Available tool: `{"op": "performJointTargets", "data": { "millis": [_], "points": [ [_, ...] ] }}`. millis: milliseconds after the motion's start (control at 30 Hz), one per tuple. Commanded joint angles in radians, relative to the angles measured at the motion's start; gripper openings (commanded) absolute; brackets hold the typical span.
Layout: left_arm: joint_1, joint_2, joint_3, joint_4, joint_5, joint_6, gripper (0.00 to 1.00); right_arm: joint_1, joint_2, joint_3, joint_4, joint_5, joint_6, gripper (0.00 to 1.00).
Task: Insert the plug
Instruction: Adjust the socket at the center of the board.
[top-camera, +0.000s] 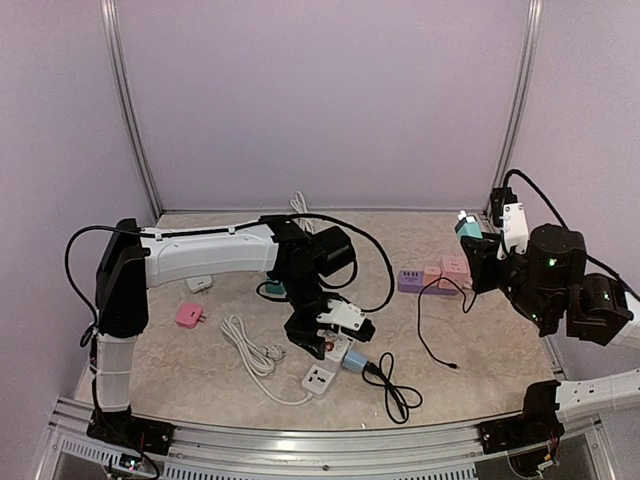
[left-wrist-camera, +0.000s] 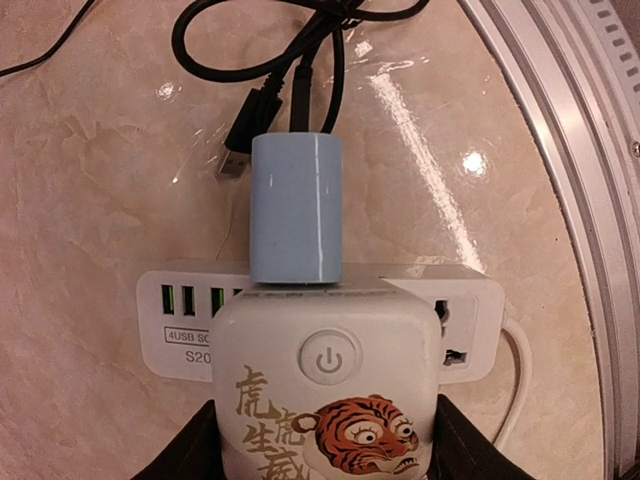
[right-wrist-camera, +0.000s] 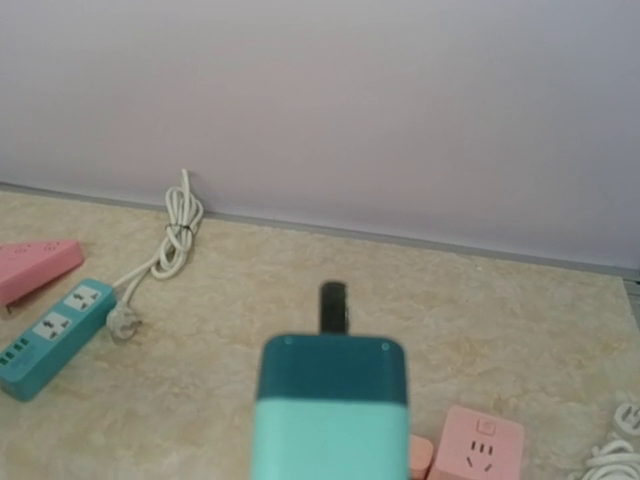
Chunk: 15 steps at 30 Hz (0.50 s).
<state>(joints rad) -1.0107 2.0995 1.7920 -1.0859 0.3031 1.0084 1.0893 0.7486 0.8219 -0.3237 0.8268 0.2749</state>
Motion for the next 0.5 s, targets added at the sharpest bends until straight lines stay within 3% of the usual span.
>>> {"op": "performJointTargets", "data": {
  "millis": [0, 267, 467],
  "points": [
    [0.008, 0.012, -0.019, 0.015, 0.023, -0.059, 0.58, -0.011, -0.001, -0.019, 0.024, -0.008, 0.015, 0.00],
    [0.093, -0.042, -0.113, 0.151, -0.007, -0.315, 0.37, -0.011, 0.000, -0.035, 0.036, -0.009, 0.032, 0.00],
    [0.176, -0.079, -0.180, 0.255, -0.076, -0.481, 0.38, -0.012, 0.024, -0.053, 0.078, -0.016, 0.023, 0.00]
  ]
}}
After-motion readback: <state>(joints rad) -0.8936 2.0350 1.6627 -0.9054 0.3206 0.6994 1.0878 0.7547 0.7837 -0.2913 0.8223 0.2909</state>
